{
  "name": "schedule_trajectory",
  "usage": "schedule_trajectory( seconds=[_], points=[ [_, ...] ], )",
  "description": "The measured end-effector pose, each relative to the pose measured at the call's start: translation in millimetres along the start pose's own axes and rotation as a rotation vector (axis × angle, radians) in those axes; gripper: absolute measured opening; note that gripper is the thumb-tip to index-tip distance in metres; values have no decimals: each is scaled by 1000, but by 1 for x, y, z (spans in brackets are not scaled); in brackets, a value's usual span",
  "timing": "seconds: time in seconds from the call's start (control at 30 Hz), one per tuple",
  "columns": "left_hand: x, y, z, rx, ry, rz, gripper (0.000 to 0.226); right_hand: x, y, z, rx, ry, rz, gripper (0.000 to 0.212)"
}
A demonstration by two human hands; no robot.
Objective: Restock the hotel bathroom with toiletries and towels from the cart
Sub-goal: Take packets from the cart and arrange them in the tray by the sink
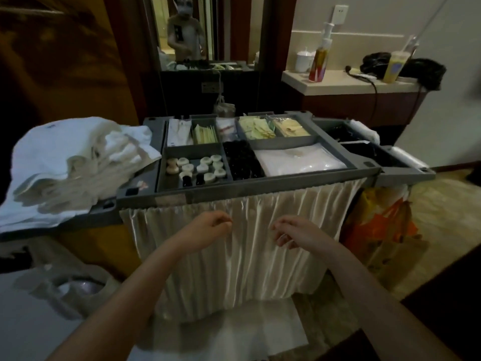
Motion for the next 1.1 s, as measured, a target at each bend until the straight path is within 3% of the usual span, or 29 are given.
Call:
schedule_trajectory(
  seconds=[0.33, 0.63, 0.8, 1.1],
  points=[
    [30, 34, 179, 56, 97, -146, 14, 117, -39, 157, 71, 42, 71, 18],
    [72, 24, 305, 45, 119, -106, 15, 163, -56, 280, 100, 43, 61, 19],
    [97, 10, 368, -6, 251, -126, 16, 177, -66, 339, 100, 51, 46, 18],
    [101, -17, 477, 90, 128, -188, 16, 210, -63, 422, 106, 193, -76, 8]
  ],
)
Point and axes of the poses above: each hand's wrist, its own z-axis towards the middle knuckle, its own x-axis out of the back of the hand, y = z × x, the point moved 5 cm from there along z, towards the middle knuckle, and after that the axes turned 7 degrees about -z, right-handed, at the moved point
